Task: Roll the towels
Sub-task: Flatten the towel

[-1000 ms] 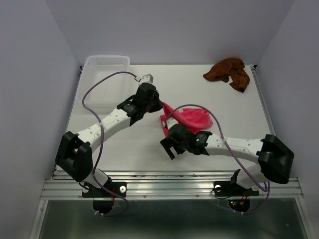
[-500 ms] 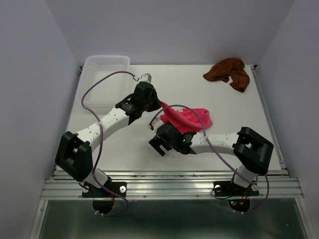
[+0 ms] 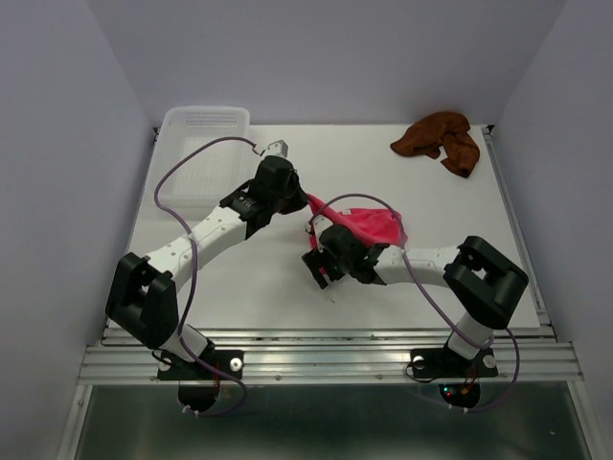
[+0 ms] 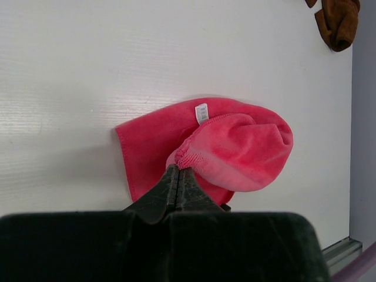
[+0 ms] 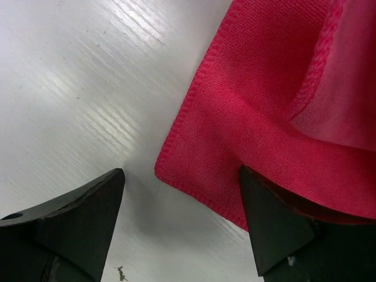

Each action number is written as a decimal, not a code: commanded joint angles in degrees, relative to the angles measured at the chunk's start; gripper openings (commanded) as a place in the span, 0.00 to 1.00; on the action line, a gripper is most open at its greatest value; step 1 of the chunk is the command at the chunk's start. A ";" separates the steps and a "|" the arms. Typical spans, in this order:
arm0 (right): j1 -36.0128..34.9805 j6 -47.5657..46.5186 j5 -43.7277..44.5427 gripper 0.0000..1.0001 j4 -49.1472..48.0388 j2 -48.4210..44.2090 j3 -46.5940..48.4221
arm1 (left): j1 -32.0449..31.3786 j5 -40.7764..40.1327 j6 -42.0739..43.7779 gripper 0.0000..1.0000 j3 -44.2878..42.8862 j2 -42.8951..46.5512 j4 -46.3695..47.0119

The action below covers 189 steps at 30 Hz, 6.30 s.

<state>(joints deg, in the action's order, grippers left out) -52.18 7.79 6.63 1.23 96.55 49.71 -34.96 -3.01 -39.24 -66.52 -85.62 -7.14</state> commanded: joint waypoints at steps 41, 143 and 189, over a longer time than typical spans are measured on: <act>41.63 1.09 0.49 0.01 15.55 -37.14 12.42 | 26.96 -16.77 1.28 0.00 -5.90 21.19 -8.86; 42.16 5.39 7.87 1.00 27.15 -16.66 13.57 | -11.80 -10.44 0.22 0.48 -13.11 -24.77 -25.91; 36.36 25.16 8.04 0.86 23.63 13.74 36.06 | 2.17 -0.69 5.14 0.00 -4.85 -2.71 -17.56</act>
<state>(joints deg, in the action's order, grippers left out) -15.31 29.95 10.37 25.34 108.14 81.56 -33.56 -4.64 -35.73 -71.99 -91.39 -27.46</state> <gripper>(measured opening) 0.869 0.112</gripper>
